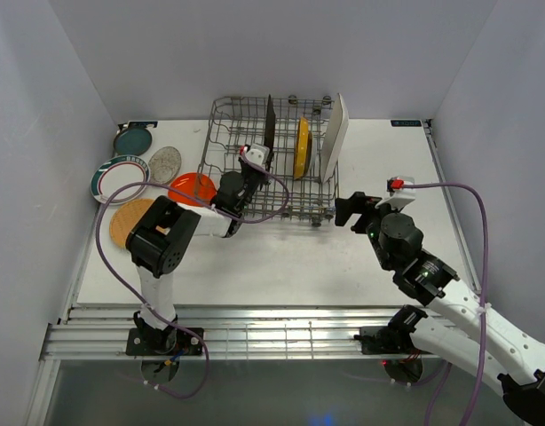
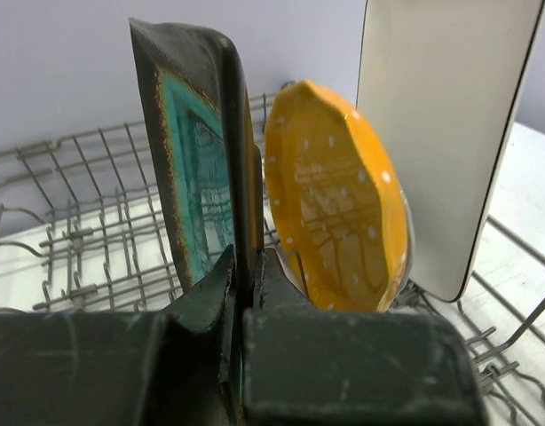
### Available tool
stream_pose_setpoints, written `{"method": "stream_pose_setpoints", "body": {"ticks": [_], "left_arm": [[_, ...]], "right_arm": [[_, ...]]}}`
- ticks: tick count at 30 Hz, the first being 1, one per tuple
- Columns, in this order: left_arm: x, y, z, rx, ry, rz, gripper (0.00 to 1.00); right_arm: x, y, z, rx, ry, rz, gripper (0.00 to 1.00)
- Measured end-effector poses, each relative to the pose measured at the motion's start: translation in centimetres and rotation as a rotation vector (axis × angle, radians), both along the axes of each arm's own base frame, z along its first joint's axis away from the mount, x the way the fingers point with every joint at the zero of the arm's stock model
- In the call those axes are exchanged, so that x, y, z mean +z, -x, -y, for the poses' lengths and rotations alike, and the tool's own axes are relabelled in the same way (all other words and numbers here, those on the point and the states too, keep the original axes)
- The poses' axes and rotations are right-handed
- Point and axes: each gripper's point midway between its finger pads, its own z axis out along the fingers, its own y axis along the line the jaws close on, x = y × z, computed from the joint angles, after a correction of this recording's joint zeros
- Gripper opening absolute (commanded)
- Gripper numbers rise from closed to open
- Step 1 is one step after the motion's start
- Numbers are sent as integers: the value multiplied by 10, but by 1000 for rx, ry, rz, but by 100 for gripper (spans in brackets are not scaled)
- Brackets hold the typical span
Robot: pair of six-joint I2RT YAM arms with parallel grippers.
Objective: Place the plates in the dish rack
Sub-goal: Insert the plate into the dish rack.
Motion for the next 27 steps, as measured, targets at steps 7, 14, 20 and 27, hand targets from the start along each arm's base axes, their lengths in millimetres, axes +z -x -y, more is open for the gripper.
{"method": "stream_pose_setpoints", "body": {"ticks": [7,14,20,27], "left_arm": [[-25,-11,-1,-1,-12,-50,0],[-23,-11,0,-5,-5,-48,0],[-22,-12,0,-5,-6,-45,0],[-8,-18,7,-18,13,-15,0]], "right_arm": [[3,-5,-4,-4,-29,15,91],[-5,-7,-8,-3,-13,-6,91],[-2,-8,-8,-3,-21,2,91],[-12,-12,-13,2,1,-21,91]]}}
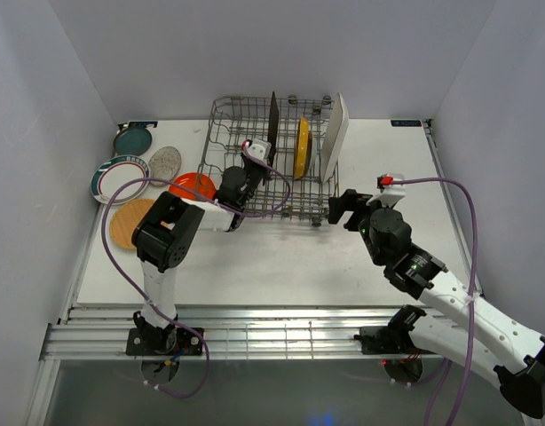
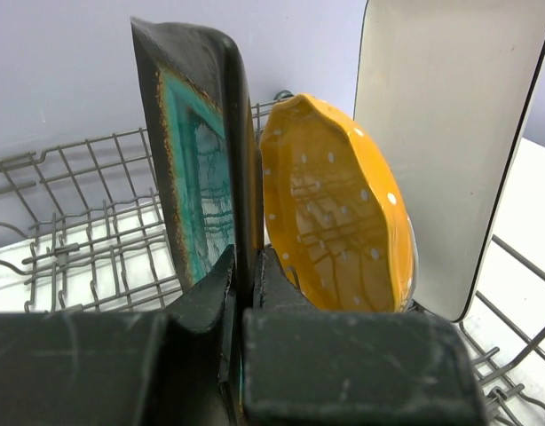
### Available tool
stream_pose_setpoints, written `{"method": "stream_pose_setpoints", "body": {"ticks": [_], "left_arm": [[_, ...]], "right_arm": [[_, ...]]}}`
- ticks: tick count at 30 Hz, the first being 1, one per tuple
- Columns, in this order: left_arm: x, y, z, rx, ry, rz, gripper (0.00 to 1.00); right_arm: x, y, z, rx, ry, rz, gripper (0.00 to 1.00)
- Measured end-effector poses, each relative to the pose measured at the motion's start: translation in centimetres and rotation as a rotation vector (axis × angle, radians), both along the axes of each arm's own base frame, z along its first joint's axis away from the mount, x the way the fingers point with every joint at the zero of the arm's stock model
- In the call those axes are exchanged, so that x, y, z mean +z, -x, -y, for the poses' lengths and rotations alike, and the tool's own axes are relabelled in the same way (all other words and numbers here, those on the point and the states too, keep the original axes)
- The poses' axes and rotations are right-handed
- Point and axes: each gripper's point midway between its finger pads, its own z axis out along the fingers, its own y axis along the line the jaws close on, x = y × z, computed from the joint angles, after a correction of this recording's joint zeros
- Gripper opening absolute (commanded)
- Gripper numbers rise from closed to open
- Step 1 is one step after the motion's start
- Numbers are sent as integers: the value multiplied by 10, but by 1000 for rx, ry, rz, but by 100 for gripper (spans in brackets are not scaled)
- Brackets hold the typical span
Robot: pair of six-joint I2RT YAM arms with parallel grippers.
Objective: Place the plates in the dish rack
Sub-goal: Insert the plate into the dish rack.
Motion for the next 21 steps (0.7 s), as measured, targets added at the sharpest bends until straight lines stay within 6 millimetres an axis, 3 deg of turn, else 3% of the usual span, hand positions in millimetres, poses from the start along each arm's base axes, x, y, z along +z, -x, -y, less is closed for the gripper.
{"method": "stream_pose_setpoints", "body": {"ticks": [13,21], "left_arm": [[1,-5,2,-2,7,5,0],[21,-10,13,-37,27,44,0]], "right_arm": [[-5,-1,-2,2,11,-12,91],[-5,-1,-3,8,10,-12,91]]}}
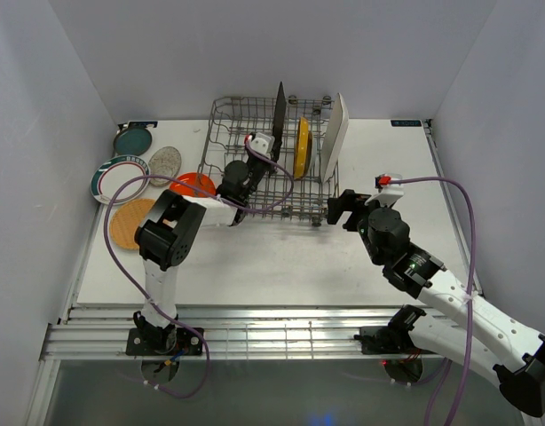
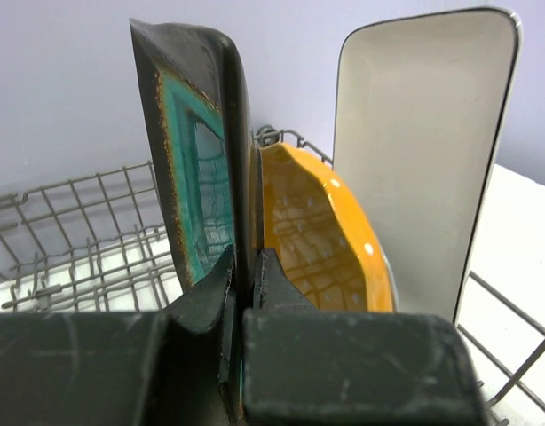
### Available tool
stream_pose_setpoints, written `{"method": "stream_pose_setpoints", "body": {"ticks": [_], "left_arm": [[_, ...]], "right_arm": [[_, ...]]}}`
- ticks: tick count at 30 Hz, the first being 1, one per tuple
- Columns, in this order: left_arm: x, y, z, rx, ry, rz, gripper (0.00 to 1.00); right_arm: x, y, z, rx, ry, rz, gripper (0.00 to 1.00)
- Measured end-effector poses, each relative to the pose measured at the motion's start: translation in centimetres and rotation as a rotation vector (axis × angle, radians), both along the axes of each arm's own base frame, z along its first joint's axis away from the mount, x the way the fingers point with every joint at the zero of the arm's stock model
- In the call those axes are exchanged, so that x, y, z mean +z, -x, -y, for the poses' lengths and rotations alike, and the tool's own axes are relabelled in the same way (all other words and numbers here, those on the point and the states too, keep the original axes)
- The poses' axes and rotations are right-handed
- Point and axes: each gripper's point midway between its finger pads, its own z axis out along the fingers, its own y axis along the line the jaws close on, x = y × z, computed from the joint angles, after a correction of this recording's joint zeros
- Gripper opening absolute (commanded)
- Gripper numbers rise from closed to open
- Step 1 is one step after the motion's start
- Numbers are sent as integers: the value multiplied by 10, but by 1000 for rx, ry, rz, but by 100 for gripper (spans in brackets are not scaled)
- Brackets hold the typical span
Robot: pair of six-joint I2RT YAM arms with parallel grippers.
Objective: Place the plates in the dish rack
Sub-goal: Insert the plate into the dish rack.
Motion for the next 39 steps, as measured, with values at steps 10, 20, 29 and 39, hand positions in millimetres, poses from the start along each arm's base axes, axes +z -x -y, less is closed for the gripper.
{"method": "stream_pose_setpoints", "body": {"ticks": [10,20,29,39], "left_arm": [[4,3,6,-29,16,0,0],[2,5,10,-43,32,-15,0],[-3,11,19,-61,29,-24,0],[-20,16,16,-57,10,-57,0]], "right_arm": [[-1,0,0,1,1,-1,91],[-2,-1,-1,1,5,-5,91],[-2,0,-1,1,4,-6,91],[-2,0,-1,5,4,-7,91]]}}
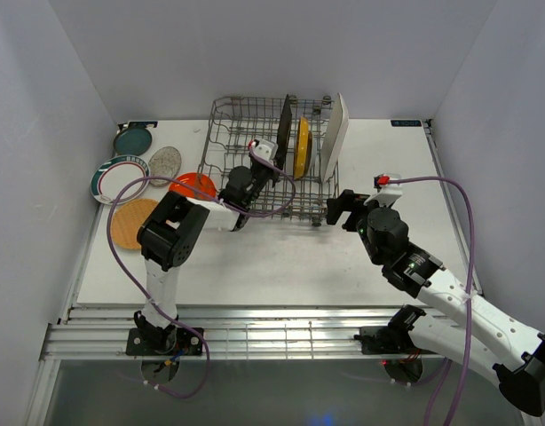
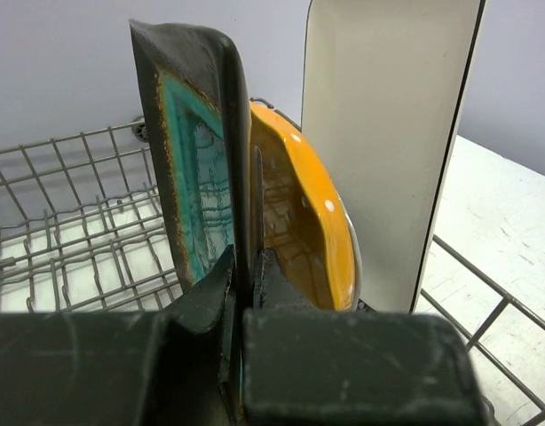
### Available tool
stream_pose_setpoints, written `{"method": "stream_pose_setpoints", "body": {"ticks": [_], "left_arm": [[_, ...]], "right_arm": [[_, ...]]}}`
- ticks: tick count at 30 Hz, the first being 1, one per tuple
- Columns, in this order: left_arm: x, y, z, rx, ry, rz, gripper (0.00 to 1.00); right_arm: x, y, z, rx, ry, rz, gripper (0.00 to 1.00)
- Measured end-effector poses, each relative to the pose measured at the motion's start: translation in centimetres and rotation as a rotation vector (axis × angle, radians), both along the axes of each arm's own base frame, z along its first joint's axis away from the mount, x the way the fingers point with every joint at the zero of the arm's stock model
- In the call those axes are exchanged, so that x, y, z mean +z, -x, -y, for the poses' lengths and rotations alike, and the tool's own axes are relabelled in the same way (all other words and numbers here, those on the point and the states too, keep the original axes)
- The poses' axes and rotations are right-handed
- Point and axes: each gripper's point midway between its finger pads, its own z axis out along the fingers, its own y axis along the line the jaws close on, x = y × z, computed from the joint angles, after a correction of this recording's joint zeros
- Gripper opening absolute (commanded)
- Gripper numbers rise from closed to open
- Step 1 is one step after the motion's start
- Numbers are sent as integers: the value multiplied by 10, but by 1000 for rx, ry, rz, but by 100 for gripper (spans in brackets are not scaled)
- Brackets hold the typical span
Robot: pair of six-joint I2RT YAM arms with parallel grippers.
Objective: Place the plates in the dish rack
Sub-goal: Insert the plate into the dish rack.
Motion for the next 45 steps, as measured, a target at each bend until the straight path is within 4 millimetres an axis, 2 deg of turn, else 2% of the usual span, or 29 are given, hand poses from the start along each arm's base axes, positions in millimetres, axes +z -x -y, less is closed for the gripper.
{"method": "stream_pose_setpoints", "body": {"ticks": [12,22,33,45], "left_arm": [[-24,1,-1,7,-17,-26,0],[-25,-2,1,23,13,12,0],[-13,-16,14,54,65,91,0],[-14,-15,15,57,67,105,0]], "right_arm": [[-3,0,-2,7,4,-8,91],[-4,0,-3,11,3,-11,91],[-8,-1,-5,18,12,-23,91],[-8,-1,-6,21,11,-23,91]]}}
